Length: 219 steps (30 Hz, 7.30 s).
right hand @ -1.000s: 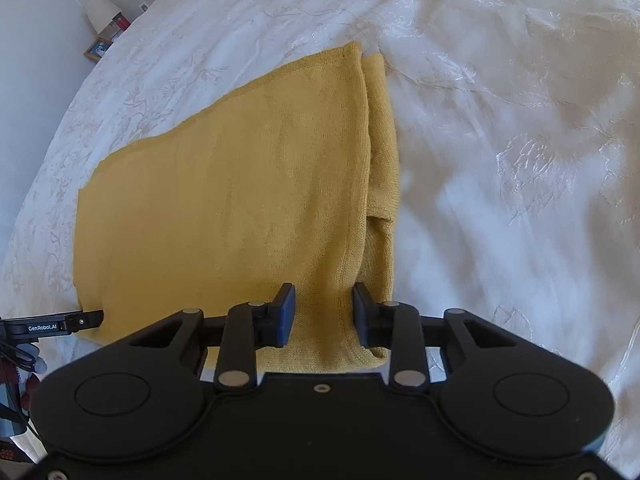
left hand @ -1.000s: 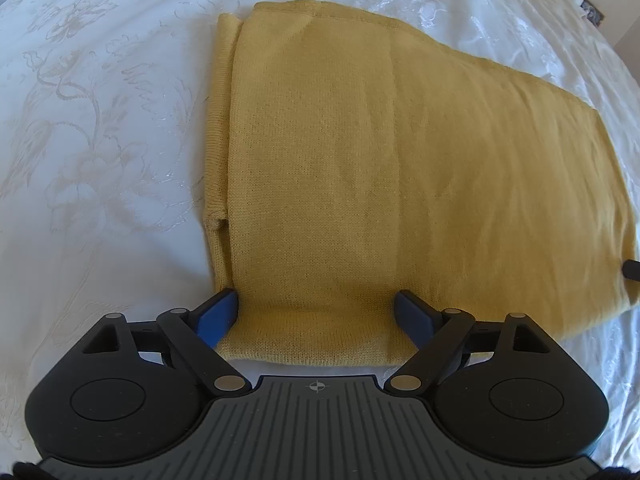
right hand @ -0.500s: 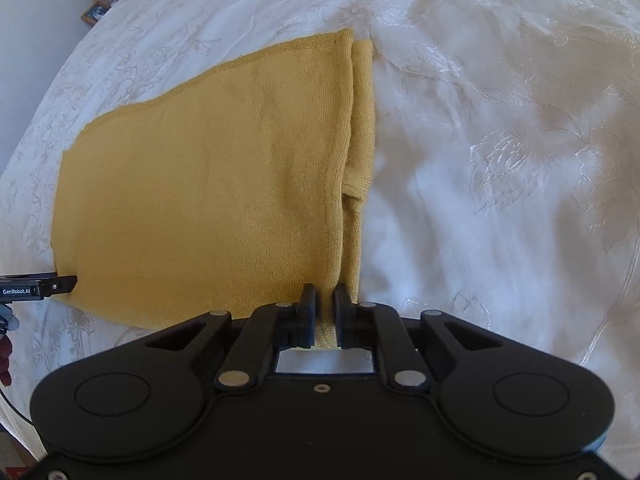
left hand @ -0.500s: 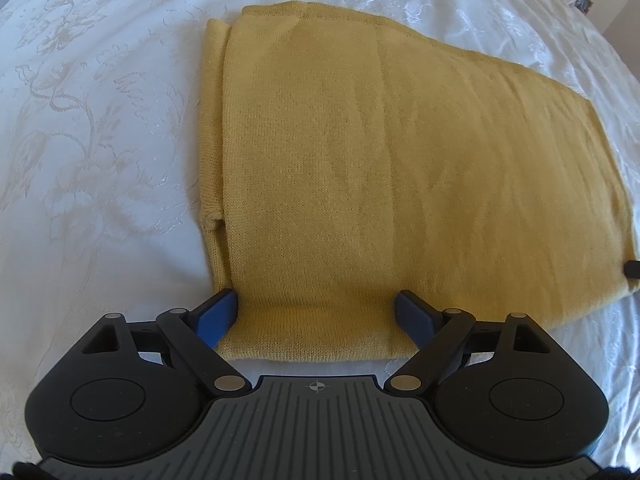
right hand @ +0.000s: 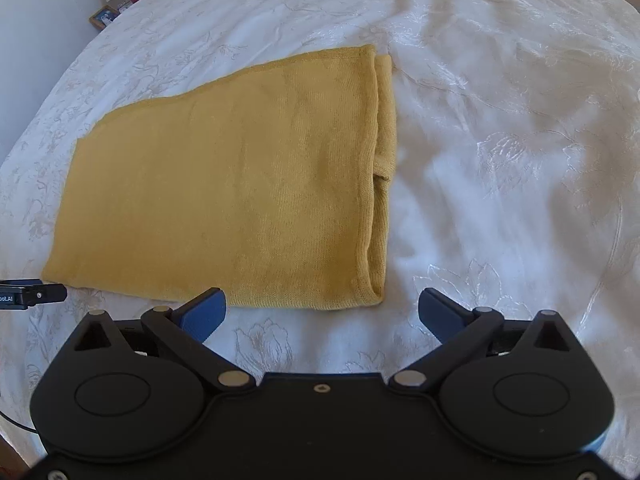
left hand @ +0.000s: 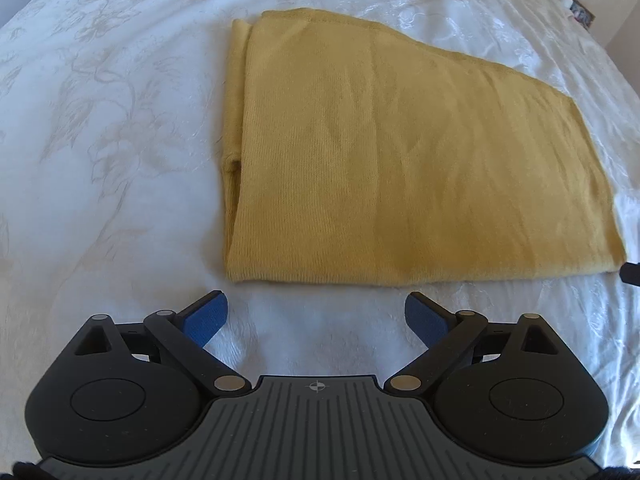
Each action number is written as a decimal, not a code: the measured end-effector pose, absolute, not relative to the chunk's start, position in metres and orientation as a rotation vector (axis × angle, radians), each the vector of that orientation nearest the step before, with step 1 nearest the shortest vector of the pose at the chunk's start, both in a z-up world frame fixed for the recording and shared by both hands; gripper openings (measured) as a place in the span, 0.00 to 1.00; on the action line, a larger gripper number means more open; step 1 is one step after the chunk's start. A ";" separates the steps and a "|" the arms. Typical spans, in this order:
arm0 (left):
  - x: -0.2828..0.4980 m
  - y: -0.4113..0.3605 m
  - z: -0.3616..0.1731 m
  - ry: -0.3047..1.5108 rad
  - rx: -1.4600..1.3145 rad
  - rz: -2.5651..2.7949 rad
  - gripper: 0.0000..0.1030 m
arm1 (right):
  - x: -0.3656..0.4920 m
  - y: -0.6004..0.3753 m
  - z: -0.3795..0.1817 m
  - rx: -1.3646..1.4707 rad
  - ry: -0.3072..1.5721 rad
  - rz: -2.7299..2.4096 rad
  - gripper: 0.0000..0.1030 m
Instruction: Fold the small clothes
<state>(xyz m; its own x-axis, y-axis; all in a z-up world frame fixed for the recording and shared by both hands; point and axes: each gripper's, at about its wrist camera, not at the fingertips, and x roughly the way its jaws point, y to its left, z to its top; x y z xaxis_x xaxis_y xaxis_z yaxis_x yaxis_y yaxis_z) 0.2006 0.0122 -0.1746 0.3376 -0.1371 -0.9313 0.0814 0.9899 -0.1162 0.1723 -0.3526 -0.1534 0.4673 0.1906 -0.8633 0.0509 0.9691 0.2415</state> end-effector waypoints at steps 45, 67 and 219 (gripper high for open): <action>0.269 -0.102 -0.149 1.188 0.011 -0.020 0.78 | 0.164 -0.340 -0.208 0.129 1.184 0.056 1.00; 0.356 -0.163 -0.197 1.240 0.149 -0.054 0.79 | 0.180 -0.381 -0.192 0.288 1.257 0.110 0.99; 0.270 0.083 -0.121 1.101 -0.094 -0.034 0.76 | 0.300 -0.173 -0.115 0.422 1.070 0.394 0.31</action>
<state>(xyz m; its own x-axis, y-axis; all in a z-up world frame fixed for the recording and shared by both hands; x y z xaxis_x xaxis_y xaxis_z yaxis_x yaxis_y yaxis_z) 0.2704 0.0825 -0.1213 0.4525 -0.0740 -0.8887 -0.0189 0.9955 -0.0925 0.2997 -0.1732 -0.1151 0.4267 0.5028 -0.7518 -0.1046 0.8531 0.5112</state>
